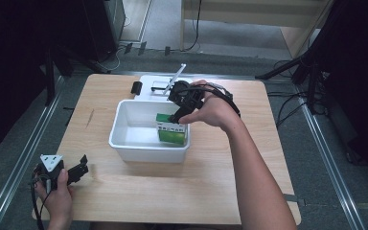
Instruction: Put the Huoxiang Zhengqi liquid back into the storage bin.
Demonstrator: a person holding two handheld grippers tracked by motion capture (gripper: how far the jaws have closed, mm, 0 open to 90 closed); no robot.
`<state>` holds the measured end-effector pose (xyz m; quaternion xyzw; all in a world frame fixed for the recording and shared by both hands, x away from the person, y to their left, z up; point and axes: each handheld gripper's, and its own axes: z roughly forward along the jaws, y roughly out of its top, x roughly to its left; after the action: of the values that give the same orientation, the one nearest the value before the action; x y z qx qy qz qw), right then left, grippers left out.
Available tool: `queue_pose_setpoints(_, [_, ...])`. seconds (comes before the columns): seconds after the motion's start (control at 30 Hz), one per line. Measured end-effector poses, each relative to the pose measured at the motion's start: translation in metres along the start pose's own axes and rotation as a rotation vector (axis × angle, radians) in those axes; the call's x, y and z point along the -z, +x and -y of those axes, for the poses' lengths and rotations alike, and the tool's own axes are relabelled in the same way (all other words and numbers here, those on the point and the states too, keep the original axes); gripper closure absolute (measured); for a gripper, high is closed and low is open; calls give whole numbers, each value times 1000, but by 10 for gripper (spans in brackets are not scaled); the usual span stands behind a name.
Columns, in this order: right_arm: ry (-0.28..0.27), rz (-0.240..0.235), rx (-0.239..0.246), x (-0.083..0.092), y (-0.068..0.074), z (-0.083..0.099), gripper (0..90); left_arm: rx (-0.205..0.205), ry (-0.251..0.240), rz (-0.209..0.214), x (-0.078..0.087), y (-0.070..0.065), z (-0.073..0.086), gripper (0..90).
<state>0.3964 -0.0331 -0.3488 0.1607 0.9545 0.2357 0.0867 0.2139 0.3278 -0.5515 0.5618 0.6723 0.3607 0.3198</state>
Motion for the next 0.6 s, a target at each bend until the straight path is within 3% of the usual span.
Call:
queue_pose_setpoints(0.2, [-126, 41, -119, 14, -3, 7, 349, 0, 0, 0, 0, 0, 0, 77])
queue_pose_setpoints(0.27, [-155, 64, -164, 19, -5, 11, 365, 1, -1, 0, 0, 0, 0, 77])
queue_pose_setpoints(0.3, [-155, 64, -164, 19, -5, 11, 365, 1, -1, 0, 0, 0, 0, 77])
queue_pose_setpoints(0.33, [-190, 88, -210, 22, -7, 16, 366, 1, -2, 2, 0, 0, 0, 77])
queue_pose_setpoints(0.4, [-224, 112, -242, 25, -9, 22, 354, 2, -4, 2, 0, 0, 0, 77])
queue_pose_setpoints(0.47, [-245, 143, -293, 28, -10, 29, 312, 2, -5, 2, 0, 0, 0, 77])
queue_pose_setpoints(0.5, [-245, 143, -293, 28, -10, 29, 312, 2, -5, 2, 0, 0, 0, 77])
queue_pose_setpoints(0.6, [-271, 216, -366, 32, -13, 45, 174, -2, -3, 0, 0, 0, 0, 77])
